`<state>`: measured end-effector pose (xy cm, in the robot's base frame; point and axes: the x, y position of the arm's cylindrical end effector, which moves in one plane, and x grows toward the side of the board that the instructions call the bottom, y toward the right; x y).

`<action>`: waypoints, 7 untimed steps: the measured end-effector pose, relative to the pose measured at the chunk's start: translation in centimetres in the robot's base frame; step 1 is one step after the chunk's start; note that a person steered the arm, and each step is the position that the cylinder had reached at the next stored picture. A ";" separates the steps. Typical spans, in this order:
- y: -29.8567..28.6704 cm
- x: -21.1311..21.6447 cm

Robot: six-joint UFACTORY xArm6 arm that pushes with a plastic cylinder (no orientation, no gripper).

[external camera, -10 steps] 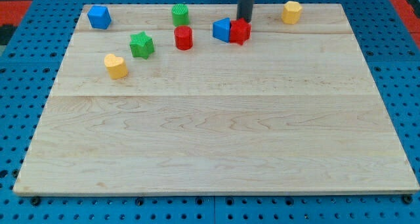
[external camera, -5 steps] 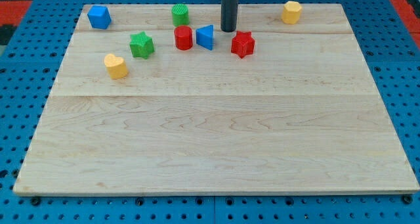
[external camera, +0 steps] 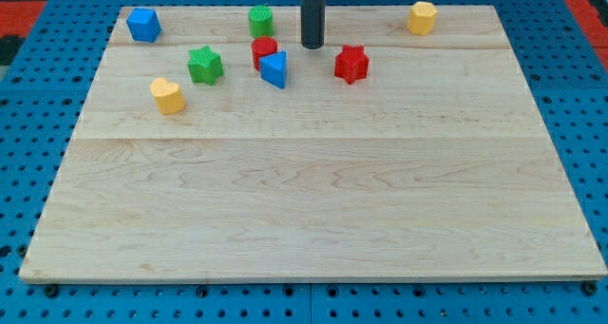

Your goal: Make a vertical line out of red blocks and blue triangle

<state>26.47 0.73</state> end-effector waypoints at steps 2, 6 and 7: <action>-5.7 4.4; -14.6 7.4; -16.3 10.8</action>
